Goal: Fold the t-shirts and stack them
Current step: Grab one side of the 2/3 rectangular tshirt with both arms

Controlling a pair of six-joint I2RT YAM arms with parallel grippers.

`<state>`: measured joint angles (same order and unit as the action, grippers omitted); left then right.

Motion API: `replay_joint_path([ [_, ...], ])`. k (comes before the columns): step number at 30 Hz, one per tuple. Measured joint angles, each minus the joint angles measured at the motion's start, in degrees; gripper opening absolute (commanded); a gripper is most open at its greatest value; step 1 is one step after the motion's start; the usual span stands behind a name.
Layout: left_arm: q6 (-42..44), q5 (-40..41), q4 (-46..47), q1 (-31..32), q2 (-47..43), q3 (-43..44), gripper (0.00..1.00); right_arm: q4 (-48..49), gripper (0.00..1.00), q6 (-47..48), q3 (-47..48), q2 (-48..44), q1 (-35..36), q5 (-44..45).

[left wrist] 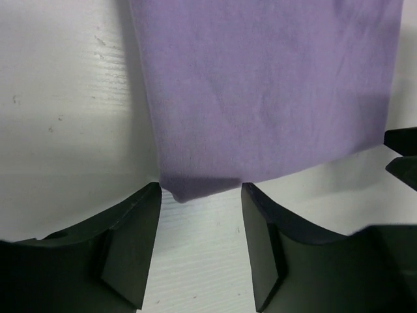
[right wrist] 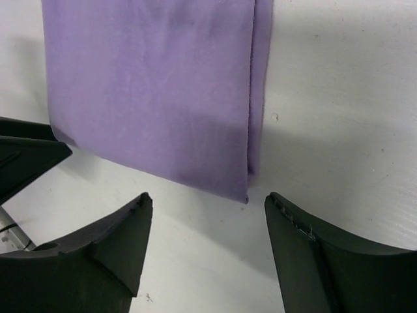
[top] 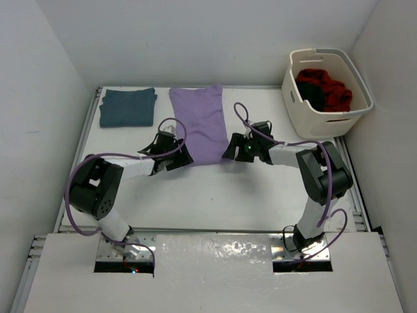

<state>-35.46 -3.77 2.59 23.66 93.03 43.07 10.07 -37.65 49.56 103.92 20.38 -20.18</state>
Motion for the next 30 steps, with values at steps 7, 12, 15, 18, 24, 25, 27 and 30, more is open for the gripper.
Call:
replay_joint_path([
  [7, -0.55, -0.48, 1.07, 0.15, 2.36, -0.04, 0.26, 1.11, 0.58, -1.51, -0.07, 0.98, 0.00, 0.20],
  [12, -0.61, -0.70, 1.99, 0.20, 3.39, -0.04, 0.20, 2.29, 0.54, -2.78, -0.02, 2.56, 0.00, -0.02],
  [15, -0.74, -1.07, 2.89, 0.22, 4.00, -0.02, 0.05, 2.95, 0.46, -3.13, -0.02, 2.93, -0.02, 0.17],
  [18, -0.81, -1.31, 3.61, 0.22, 4.48, -0.02, 0.00, 3.63, 0.28, -3.41, -0.02, 3.80, -0.02, 0.57],
  [24, -0.42, -1.16, 4.33, 0.31, 4.07, -0.61, 0.00, 4.35, 0.00, -4.20, -0.20, 4.72, -0.04, 0.76],
  [25, -0.31, -1.03, 4.55, 0.42, 3.32, -1.38, 0.00, 4.55, 0.00, -4.13, -0.46, 4.52, -0.04, 0.63],
  [27, 0.09, -0.70, 4.59, 0.94, 0.87, -3.43, 0.00, 4.48, 0.00, -3.69, -1.53, 3.54, -0.04, 0.15],
  [30, 0.81, -0.46, 2.71, 2.93, -4.76, -5.97, 0.00, 2.91, 0.00, -2.45, -4.28, -0.59, 0.00, -1.46],
])
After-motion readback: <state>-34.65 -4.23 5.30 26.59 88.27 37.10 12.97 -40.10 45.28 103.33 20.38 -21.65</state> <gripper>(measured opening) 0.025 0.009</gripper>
